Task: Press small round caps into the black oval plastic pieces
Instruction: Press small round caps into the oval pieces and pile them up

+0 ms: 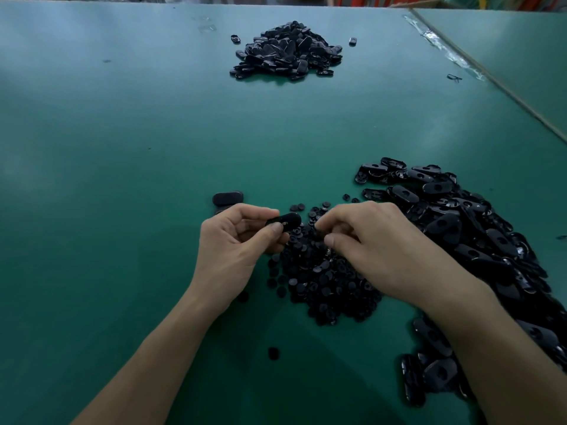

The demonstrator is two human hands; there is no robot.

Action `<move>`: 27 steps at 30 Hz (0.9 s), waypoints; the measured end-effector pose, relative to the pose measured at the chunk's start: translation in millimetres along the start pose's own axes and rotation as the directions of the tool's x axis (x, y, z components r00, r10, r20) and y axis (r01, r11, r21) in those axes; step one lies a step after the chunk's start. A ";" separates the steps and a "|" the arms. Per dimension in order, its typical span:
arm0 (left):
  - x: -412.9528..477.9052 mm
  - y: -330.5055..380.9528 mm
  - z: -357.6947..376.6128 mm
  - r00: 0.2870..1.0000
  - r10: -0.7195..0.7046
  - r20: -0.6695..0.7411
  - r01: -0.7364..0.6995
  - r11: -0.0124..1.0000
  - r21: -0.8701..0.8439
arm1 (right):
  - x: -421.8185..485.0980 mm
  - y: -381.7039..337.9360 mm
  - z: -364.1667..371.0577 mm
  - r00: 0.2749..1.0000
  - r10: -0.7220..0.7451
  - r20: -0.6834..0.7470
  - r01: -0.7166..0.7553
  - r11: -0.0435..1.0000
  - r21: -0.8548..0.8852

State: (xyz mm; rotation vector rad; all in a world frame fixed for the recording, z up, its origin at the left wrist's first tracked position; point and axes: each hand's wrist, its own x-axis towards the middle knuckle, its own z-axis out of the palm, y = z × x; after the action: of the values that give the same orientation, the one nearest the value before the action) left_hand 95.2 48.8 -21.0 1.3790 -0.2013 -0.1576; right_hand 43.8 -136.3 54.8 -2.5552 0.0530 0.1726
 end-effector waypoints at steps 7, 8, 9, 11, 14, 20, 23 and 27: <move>-0.1 -0.4 -1.2 1.000 -0.003 0.008 0.003 1.000 0.025 | -2.4 0.5 3.3 0.998 -0.026 -0.054 0.030 0.996 0.085; -0.3 -0.5 -1.2 1.000 -0.002 0.012 0.002 0.999 0.033 | -2.5 -0.3 3.8 0.995 -0.037 -0.091 0.048 0.992 0.120; -0.5 -0.6 -1.2 1.000 0.000 0.016 -0.001 0.999 0.043 | -2.4 -1.6 4.5 0.991 -0.050 -0.124 0.068 0.986 0.149; -0.8 -0.7 -1.2 1.000 0.005 0.024 -0.006 0.998 0.056 | -1.8 -5.5 6.6 0.982 -0.074 -0.173 0.107 0.976 0.188; -1.3 0.0 -1.5 0.999 0.007 0.033 -0.009 0.999 0.054 | -1.2 -10.3 11.1 0.980 -0.084 -0.182 0.125 0.967 0.224; -1.0 1.5 -1.2 0.999 0.002 0.032 -0.004 0.999 0.054 | -0.4 -10.1 17.0 0.976 -0.070 -0.206 0.110 0.976 0.189; -0.6 1.4 -0.4 1.000 -0.004 0.031 0.002 0.999 0.053 | 0.7 -10.6 18.5 0.978 -0.064 -0.198 0.089 0.989 0.117; -0.8 1.8 0.4 0.999 -0.001 0.034 -0.001 0.999 0.050 | 0.4 -12.7 21.4 0.984 -0.054 -0.170 0.076 0.989 0.130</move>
State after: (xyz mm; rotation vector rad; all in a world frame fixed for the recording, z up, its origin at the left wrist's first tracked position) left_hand 94.3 49.0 -19.1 1.4263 -0.2352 -0.1773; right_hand 42.7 -113.9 43.9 -2.4261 0.0432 -0.0678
